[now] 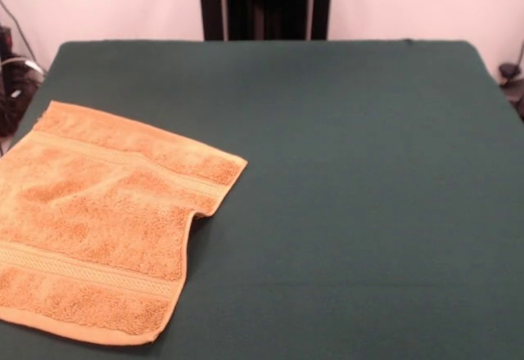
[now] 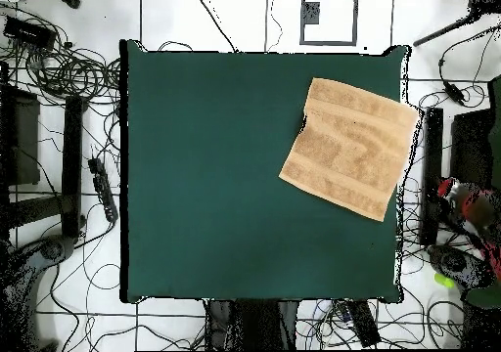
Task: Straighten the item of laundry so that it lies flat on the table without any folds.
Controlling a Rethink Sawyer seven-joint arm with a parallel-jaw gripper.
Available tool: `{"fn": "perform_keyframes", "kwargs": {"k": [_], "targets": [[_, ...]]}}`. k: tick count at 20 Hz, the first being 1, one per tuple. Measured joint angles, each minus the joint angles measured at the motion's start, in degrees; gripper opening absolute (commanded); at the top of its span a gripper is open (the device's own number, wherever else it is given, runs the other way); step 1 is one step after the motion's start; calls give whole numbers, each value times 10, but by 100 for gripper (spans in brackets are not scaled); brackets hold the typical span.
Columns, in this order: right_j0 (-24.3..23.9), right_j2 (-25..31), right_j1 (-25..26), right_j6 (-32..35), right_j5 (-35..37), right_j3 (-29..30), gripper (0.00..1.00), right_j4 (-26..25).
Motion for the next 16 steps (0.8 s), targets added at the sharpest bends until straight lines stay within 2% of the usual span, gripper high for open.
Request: {"fn": "perform_keyframes", "kwargs": {"k": [5, 16], "targets": [[-4, -8, -20, 0, 3, 2, 100, -20], [78, -9, -44, 0, 3, 14, 100, -21]]}}
